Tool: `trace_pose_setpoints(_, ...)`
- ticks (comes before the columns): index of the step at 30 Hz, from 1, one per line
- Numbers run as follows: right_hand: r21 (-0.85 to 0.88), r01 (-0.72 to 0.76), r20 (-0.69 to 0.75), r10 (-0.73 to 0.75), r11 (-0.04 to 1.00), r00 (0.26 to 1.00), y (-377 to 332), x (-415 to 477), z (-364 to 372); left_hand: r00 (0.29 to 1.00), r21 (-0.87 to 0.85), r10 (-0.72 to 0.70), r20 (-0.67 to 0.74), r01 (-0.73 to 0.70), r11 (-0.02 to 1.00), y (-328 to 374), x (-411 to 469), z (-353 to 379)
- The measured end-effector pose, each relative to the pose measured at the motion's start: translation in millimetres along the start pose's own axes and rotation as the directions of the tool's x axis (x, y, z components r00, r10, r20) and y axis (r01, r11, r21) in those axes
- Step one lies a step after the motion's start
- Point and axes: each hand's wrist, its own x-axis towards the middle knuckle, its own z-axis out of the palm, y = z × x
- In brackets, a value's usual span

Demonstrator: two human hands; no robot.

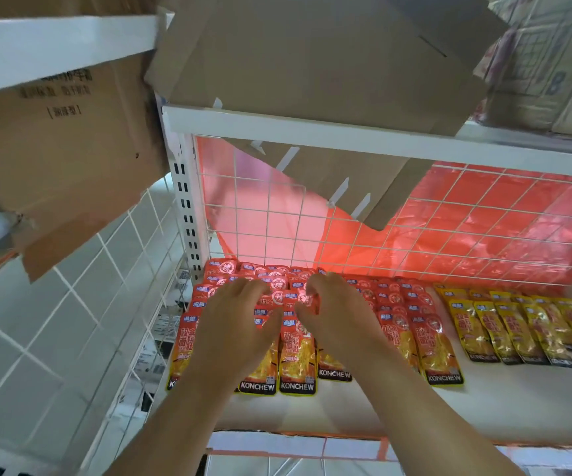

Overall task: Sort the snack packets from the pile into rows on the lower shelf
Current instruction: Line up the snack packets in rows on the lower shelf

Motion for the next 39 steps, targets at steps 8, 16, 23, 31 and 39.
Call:
trace_pose_setpoints(8, 0.123, 0.098, -0.215, -0.070, 0.988, 0.974, -4, -10, -73, 0.988, -0.158, 0.115, -0.107, -0.131, 0.979, 60, 43, -52)
trace_pose_setpoints(16, 0.062, 0.186, -0.478, -0.134, 0.981, 0.868, 13, -59, -205, 0.913, -0.235, 0.360, -0.194, -0.399, 0.886, 180, 67, -90)
trace_pose_setpoints(23, -0.074, 0.105, -0.656, -0.128, 0.992, 0.744, 70, -159, -326, 0.788, -0.304, 0.557, -0.262, -0.615, 0.728, 337, 60, -88)
trace_pose_setpoints(31, -0.137, -0.080, -0.766, -0.054, 0.987, 0.641, 161, -321, -460, 0.670, -0.406, 0.699, -0.251, -0.728, 0.552, 540, 4, -58)
trace_pose_setpoints(39, -0.164, -0.255, -0.845, -0.002, 0.953, 0.535, 236, -455, -564, 0.611, -0.509, 0.776, -0.158, -0.724, 0.466, 699, -39, -19)
